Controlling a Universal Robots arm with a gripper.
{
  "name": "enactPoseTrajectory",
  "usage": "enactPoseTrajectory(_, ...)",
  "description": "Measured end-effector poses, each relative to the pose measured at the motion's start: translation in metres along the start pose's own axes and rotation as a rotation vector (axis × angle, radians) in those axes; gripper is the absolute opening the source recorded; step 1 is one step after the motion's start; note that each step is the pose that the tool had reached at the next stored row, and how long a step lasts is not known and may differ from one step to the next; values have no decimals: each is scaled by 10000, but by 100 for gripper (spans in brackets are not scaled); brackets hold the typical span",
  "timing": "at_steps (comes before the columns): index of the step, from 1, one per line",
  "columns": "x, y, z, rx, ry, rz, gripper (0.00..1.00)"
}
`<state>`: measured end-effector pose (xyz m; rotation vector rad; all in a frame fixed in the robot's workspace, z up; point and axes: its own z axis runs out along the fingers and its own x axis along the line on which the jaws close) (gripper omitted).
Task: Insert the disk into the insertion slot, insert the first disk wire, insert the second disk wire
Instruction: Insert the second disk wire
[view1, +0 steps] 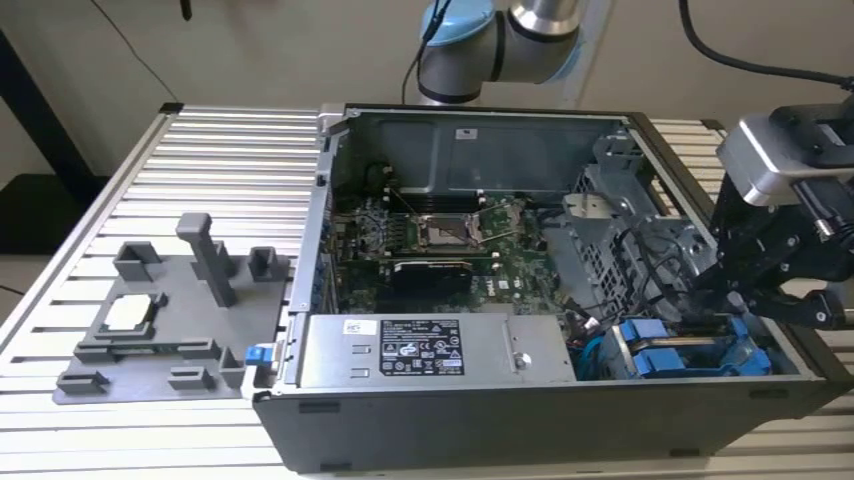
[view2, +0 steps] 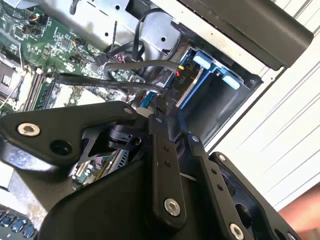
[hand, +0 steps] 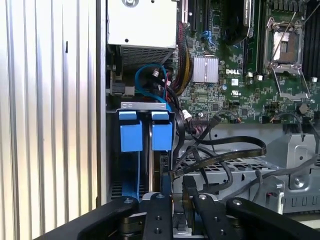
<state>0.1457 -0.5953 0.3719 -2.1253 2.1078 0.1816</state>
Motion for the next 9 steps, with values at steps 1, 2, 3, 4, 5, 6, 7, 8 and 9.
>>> enactPoseTrajectory(1, 0, 0, 0, 0, -1, 0, 24)
enactPoseTrajectory(2, 0, 0, 0, 0, -2, 0, 24)
enactPoseTrajectory(3, 0, 0, -1, 0, 0, 0, 24)
enactPoseTrajectory(4, -1, 0, -3, 0, 1, 0, 24)
enactPoseTrajectory(5, -1, 0, -3, -1, 5, 0, 24)
enactPoseTrajectory(6, -2, -3, -5, -29, 45, 2, 24)
enactPoseTrajectory(7, -2, -4, -7, -61, 48, 9, 24)
enactPoseTrajectory(8, -1, -4, -6, -96, 45, 17, 24)
enactPoseTrajectory(9, -1, -4, -6, -128, 43, 24, 24)
